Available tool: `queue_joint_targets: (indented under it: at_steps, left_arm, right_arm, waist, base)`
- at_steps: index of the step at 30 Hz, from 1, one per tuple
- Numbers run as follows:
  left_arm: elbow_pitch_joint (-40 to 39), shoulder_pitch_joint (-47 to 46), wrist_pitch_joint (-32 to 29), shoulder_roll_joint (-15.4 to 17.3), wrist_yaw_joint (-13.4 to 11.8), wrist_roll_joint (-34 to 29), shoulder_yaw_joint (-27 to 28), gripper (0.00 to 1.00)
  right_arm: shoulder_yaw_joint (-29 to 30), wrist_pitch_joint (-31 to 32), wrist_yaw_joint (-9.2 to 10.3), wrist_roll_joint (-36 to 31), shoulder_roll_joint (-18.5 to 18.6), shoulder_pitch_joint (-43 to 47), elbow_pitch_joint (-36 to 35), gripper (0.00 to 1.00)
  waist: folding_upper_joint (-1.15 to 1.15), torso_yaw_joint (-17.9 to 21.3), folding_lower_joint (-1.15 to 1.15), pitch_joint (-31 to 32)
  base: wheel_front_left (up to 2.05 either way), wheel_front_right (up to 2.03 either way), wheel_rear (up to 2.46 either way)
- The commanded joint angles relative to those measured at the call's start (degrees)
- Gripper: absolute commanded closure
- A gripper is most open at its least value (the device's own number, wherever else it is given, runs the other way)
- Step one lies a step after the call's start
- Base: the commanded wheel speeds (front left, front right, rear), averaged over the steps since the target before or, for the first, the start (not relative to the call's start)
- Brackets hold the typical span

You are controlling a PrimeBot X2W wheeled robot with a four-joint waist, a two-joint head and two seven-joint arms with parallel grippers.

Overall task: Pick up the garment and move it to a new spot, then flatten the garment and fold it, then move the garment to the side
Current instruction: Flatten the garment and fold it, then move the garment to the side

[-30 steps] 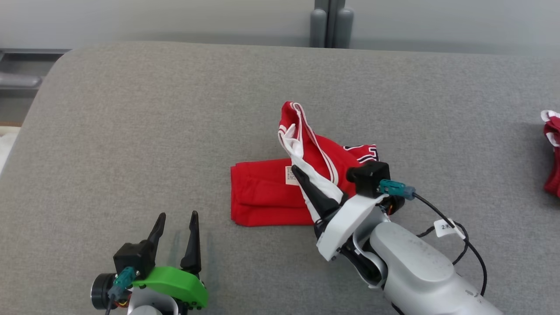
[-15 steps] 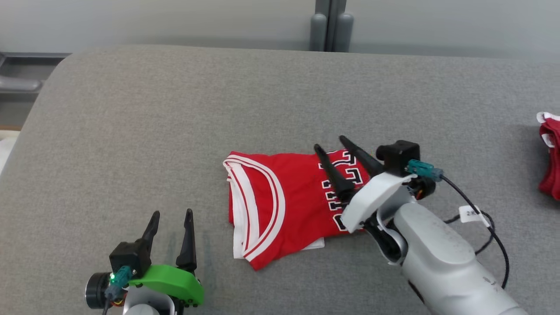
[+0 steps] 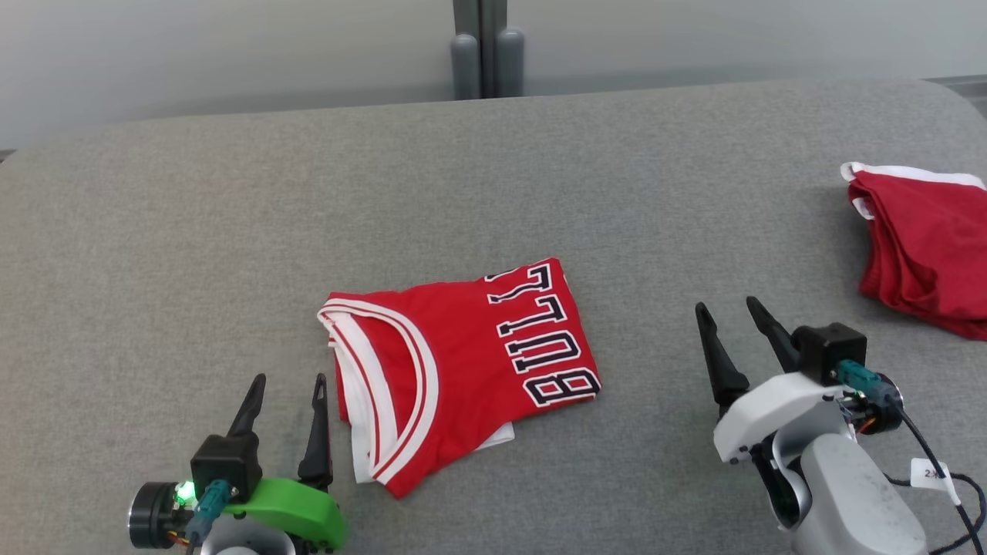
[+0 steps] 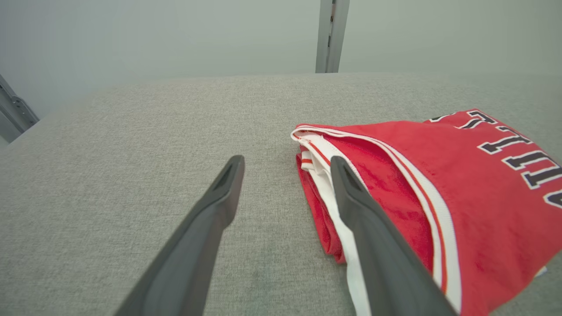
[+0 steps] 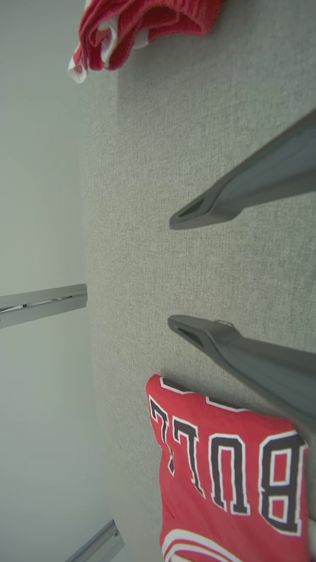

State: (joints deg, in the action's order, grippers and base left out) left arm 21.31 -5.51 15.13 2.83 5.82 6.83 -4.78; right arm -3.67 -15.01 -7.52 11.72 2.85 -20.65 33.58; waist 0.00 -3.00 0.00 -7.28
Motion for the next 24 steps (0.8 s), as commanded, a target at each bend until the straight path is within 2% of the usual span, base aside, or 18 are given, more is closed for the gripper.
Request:
queue_joint_targets:
  at_steps: [1,8,14,18,24]
  left_arm:
    - [-0.42,0.94,-0.01,0.19,0.19,-0.75,0.21,0.0]
    - [-1.36,4.14,-0.01,0.2,-0.49,-0.61,0.78,0.0]
    - [-1.62,5.31,-0.01,0.2,-0.8,0.12,0.67,0.0]
    - [-1.48,4.53,-0.01,0.2,-0.33,1.69,0.57,0.0]
    - [-0.69,1.22,-0.01,0.2,0.69,3.59,-1.07,0.0]
  right_arm:
    - [0.65,-0.21,0.07,-0.9,0.16,1.58,-0.44,0.0]
    - [2.18,-0.2,0.07,-2.93,0.15,7.51,-0.61,0.0]
    - [1.44,-0.2,0.07,-2.56,0.16,8.08,-0.88,0.0]
    - [-1.03,-0.2,0.07,-2.26,0.15,5.61,-1.52,0.0]
    - [-8.6,-0.2,0.07,0.7,0.2,-2.47,0.51,0.0]
  waist:
    - [0.0,1.75,0.0,1.1]
    - [0.0,2.66,0.0,2.17]
    - [0.0,2.04,0.0,2.29]
    - [0.0,0.92,0.0,1.46]
    - [0.0,-2.62,0.0,-1.87]
  base:
    - [0.0,0.0,0.0]
    - [0.0,0.0,0.0]
    - [0.0,0.0,0.0]
    - [0.0,0.0,0.0]
    - [0.0,0.0,0.0]
